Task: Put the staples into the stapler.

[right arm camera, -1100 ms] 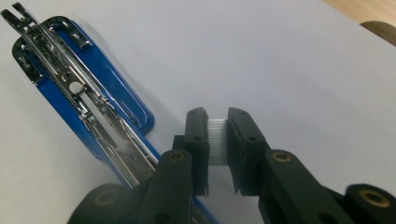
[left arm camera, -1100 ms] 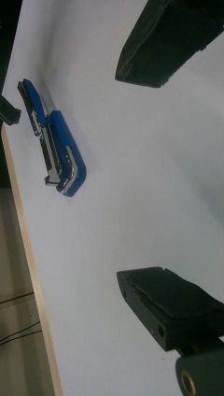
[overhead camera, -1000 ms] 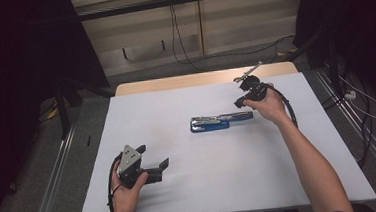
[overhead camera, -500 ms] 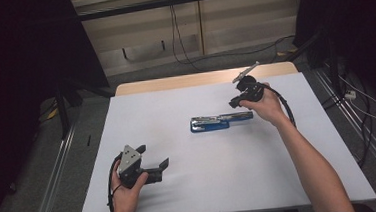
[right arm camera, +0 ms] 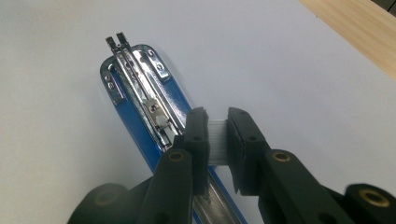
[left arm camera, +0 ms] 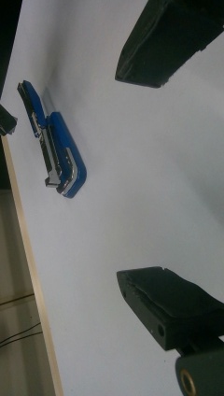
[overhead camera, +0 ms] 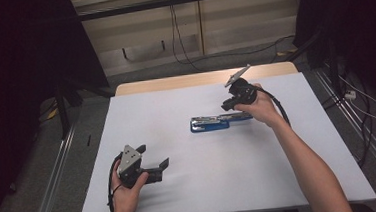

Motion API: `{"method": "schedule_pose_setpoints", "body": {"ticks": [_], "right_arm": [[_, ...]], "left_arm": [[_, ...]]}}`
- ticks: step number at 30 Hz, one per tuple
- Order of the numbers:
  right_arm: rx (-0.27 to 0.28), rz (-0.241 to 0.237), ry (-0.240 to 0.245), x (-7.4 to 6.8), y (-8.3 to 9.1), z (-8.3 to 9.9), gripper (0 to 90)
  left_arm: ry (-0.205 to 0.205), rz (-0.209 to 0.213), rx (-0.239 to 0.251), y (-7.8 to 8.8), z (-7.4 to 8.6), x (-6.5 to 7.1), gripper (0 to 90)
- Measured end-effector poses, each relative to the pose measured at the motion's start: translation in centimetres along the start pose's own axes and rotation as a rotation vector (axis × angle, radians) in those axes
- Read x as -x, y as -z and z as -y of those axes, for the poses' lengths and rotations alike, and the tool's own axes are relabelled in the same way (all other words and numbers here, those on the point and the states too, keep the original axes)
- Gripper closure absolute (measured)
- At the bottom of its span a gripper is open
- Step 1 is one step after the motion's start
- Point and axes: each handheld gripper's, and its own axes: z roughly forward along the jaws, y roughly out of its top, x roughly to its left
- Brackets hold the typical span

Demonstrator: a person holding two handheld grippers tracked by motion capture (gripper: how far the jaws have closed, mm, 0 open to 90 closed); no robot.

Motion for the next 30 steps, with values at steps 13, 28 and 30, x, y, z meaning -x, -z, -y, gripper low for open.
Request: {"method": "schedule_pose_setpoints", "body": {"ticks": [13,28,30], "right_arm": [[0.03,-0.039,0.078,-1.1,-0.7,-1.3,79.5],[0.047,-0.067,0.109,-2.0,-1.8,-2.2,79.5],[0.05,-0.073,0.119,-2.2,-2.0,-2.3,79.5]], "left_arm": [[-0.002,0.001,-0.006,0.0,0.0,-0.1,5.4],[0.003,-0.006,-0.006,-0.1,0.1,-0.1,5.3],[0.008,-0.009,-0.006,0.0,0.1,-0.3,5.2]]}}
